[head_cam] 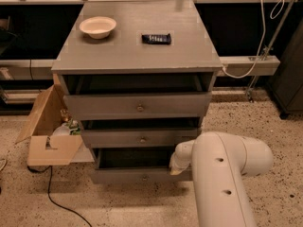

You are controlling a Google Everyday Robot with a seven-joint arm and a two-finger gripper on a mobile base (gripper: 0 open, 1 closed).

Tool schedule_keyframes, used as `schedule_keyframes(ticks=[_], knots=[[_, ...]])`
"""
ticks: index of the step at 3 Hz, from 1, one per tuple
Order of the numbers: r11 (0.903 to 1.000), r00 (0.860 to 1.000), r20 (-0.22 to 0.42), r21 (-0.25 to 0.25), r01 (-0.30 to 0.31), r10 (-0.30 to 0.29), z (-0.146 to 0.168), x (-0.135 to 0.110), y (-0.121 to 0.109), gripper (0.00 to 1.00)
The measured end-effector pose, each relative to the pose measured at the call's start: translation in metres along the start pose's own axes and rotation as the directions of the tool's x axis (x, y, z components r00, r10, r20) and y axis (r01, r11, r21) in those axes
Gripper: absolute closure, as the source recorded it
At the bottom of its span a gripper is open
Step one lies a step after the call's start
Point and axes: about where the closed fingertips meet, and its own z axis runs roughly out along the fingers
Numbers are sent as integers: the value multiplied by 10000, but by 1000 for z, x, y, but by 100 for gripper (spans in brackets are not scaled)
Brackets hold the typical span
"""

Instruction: Open bottom drawer

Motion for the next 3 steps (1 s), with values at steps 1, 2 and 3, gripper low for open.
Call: schedule_keyframes(ticks=[1, 2, 3], knots=[[10000, 10000, 0, 0, 0, 0, 0, 0, 0, 82], [10000, 10000, 0, -1, 0, 0, 0, 0, 0, 59], [10000, 10000, 0, -1, 0, 0, 0, 0, 0, 34]])
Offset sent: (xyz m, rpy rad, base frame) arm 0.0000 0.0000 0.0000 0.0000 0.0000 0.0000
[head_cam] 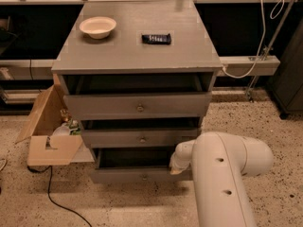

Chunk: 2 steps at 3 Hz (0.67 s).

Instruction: Open bottom drawer

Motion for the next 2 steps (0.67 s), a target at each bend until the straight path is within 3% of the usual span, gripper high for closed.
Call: schedule_keyframes(ticks=[1, 2], knots=[[9997, 9998, 64, -175, 169, -168, 3, -4, 5, 5], [9985, 9992, 147, -394, 386, -381, 7, -9, 10, 0]])
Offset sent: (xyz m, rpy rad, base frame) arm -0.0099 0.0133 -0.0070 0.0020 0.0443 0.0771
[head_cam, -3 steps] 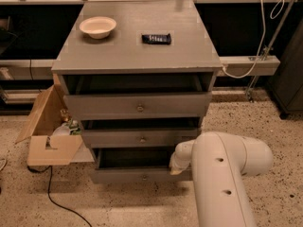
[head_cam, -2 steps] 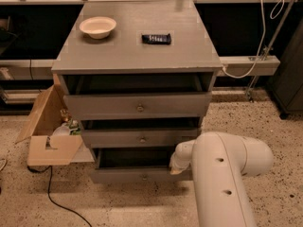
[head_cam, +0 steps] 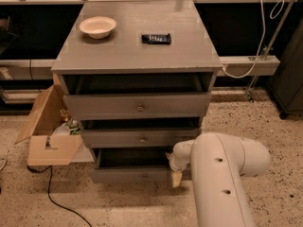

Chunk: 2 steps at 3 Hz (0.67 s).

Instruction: Open bottom drawer

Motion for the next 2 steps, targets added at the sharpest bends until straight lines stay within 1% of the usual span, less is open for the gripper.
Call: schedule_keyframes(ticks=[1, 2], knots=[[9965, 10000, -20, -838, -64, 62, 18, 0, 12, 0], [9749, 9989, -355, -2190, -390, 320, 31, 5, 35, 18]])
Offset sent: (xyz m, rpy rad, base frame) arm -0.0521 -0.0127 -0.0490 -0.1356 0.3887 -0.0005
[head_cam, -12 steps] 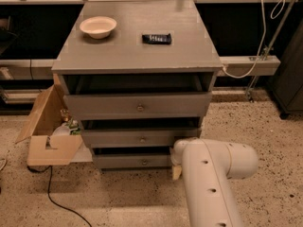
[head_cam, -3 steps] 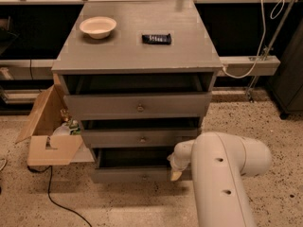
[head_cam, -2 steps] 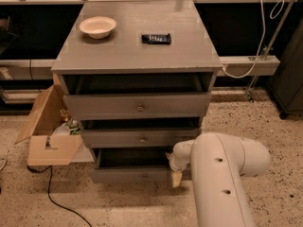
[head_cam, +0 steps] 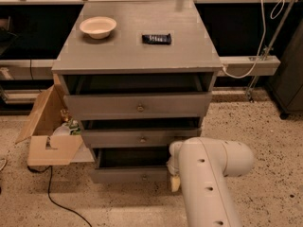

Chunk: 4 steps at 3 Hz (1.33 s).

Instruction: Open bottom drawer

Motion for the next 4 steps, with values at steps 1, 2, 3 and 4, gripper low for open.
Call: schedule_keyframes(ticks=[1, 2, 3, 4], knots=[[9948, 9988, -351, -952, -371, 339, 2, 3, 22, 41], [9928, 9984, -408, -1114, -442, 399, -1, 2, 27, 65], [9906, 9966, -456, -1147, -742, 694, -7, 2, 42, 88], [9906, 9965, -455, -1147, -742, 694, -5, 1, 42, 90]])
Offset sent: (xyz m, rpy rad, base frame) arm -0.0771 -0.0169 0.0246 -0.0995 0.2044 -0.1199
